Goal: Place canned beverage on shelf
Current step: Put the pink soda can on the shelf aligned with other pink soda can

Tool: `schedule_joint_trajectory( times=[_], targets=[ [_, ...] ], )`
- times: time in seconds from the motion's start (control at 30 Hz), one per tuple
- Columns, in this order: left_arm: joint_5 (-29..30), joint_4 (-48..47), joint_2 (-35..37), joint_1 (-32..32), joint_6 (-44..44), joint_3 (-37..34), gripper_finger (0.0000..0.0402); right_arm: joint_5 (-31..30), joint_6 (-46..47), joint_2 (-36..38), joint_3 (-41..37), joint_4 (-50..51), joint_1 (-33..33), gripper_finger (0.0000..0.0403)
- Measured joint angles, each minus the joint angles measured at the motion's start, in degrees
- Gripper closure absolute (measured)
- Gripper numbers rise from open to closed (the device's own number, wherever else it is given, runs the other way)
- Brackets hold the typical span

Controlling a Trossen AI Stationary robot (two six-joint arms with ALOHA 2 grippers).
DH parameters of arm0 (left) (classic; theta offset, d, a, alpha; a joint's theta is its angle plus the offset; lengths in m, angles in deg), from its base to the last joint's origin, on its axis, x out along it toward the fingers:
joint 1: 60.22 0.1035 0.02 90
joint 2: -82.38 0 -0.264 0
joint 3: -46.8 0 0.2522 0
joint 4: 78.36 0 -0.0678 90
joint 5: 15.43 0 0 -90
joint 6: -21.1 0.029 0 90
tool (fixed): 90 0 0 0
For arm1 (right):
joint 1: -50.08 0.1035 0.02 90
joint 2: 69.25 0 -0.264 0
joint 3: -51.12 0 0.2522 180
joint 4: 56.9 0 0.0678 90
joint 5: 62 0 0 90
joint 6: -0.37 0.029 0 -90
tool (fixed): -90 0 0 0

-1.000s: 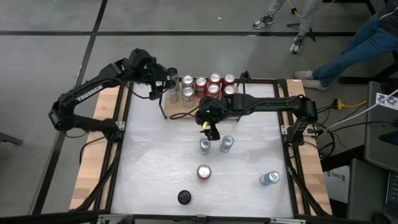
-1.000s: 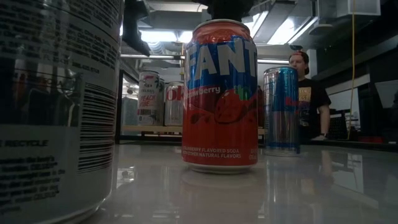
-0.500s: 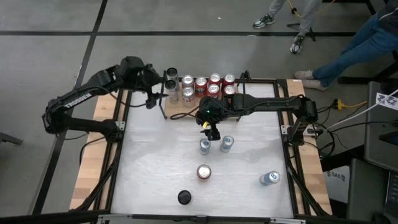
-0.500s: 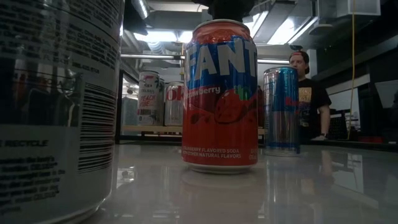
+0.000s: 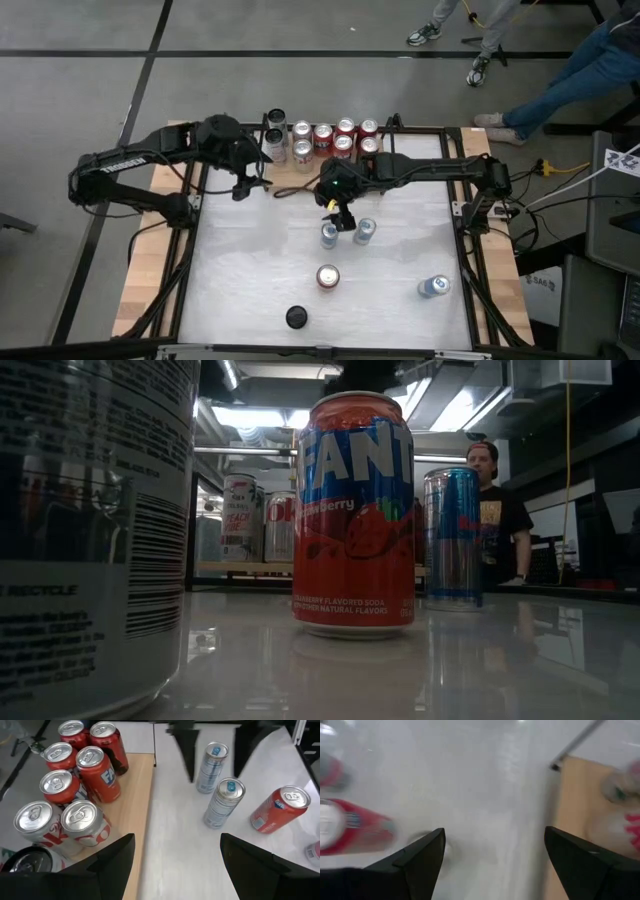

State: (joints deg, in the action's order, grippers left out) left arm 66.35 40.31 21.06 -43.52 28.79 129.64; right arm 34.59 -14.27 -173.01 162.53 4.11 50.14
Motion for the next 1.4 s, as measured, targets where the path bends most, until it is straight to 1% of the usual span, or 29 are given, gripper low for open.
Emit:
schedule_joint_trajectory(
  times=[0.23,0.37,0.53,0.67,0.73,0.8,0.97,1.07,1.27,1.4],
  targets=[
    [4.5,0.2,0.0,-4.9,-1.6,0.0,0.0118,0.6,0.0,0.1,3.0,1.0,4.8,0.0072],
    [4.7,0.5,0.0,-6.8,-2.9,0.0,0.0118,1.1,0.0,0.1,3.4,1.0,8.5,0.0072],
    [4.6,0.5,0.0,-9.3,-4.7,0.0,0.0118,3.7,0.0,0.1,3.4,1.2,13.6,0.0072],
    [4.7,0.5,0.0,-11.2,-4.8,0.0,0.0118,3.9,0.0,0.1,3.4,0.7,17.9,0.0072],
    [5.1,0.5,-0.1,-12.1,-4.9,0.0,0.0118,2.4,1.4,-0.1,3.4,-0.2,19.8,0.0072],
    [6.9,0.5,-0.1,-13.1,-6.0,0.0,0.0118,0.1,4.2,-0.4,3.4,-1.2,21.4,0.0072],
    [10.4,0.6,-0.1,-14.9,-7.0,0.0,0.0118,-7.8,14.3,-2.1,3.3,-1.3,24.2,0.0072],
    [10.8,0.6,-0.1,-15.6,-7.1,0.0,0.0118,-10.7,19.5,-3.4,3.3,-2.1,25.4,0.0072],
    [10.9,0.5,-0.2,-16.6,-7.1,0.0,0.0118,-14.2,25.5,-6.1,3.3,-3.8,27.2,0.0072],
    [11.0,0.5,-0.2,-16.6,-7.1,0.0,0.0118,-17.8,29.9,-6.2,3.3,-3.4,27.4,0.0072]
  ],
)
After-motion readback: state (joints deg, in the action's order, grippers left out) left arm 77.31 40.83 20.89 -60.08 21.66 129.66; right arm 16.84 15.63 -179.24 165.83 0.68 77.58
